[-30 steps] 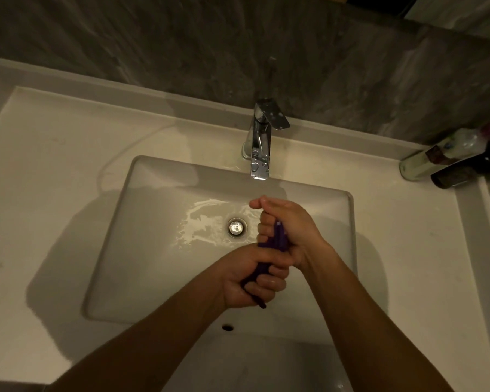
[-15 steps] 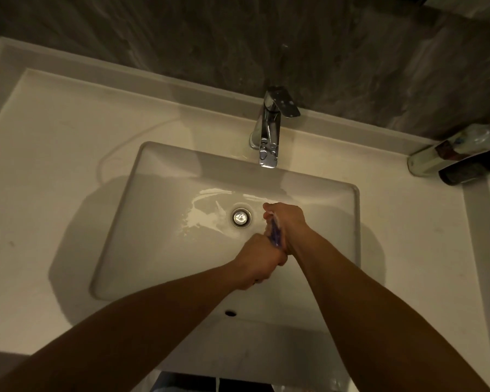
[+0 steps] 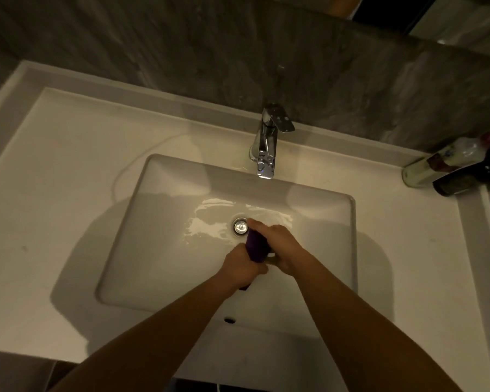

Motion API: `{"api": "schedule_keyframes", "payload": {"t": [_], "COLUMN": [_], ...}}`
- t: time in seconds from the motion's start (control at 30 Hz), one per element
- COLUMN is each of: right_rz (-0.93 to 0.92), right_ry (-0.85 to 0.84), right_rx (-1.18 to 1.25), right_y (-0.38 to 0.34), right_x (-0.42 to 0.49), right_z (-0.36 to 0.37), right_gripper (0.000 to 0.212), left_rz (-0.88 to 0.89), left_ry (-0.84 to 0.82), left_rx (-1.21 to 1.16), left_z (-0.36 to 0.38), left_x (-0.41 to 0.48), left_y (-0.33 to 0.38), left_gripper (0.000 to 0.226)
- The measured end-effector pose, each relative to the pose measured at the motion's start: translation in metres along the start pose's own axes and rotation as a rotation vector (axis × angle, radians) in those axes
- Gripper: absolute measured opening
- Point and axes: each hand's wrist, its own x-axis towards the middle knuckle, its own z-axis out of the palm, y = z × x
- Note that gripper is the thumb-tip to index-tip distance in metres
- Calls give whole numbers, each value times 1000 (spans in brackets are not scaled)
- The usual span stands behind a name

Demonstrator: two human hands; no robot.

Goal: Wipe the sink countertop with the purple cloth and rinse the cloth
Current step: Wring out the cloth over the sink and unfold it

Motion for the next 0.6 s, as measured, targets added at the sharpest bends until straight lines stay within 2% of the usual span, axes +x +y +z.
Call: {"api": "schedule_keyframes", "payload": {"t": [0.07,0.17,0.27,0.37,0.5,0.6], "right_rz": [-87,-217,-386,-553,-670,-698], "right_ry": [-65,-126,-197,-245,-296,-327], "right_rx": [-85,-115,-196,-290,-468,-537], "right_y": [6,8,-4,-16,-29,-43], "right_x": [-2,-9,-22,-36,-48,-59], "right_z": [-7,-15,-19,-21,-25,-30], "right_gripper": [46,30,23,10,26,33], "left_rz": [48,148,170,142,167,245], "left_ry": [48,55,-23,-12,-39,62], "left_rx": [-6,-116,-360,-598,-761,-807], "left_z": [-8,-16,-28,-43,-55,-59], "left_x": [-7,-24,-43,-49,-59,-66], "left_y": [0,4,5,7,14,18], "left_gripper": [39,39,48,49,48,40]}}
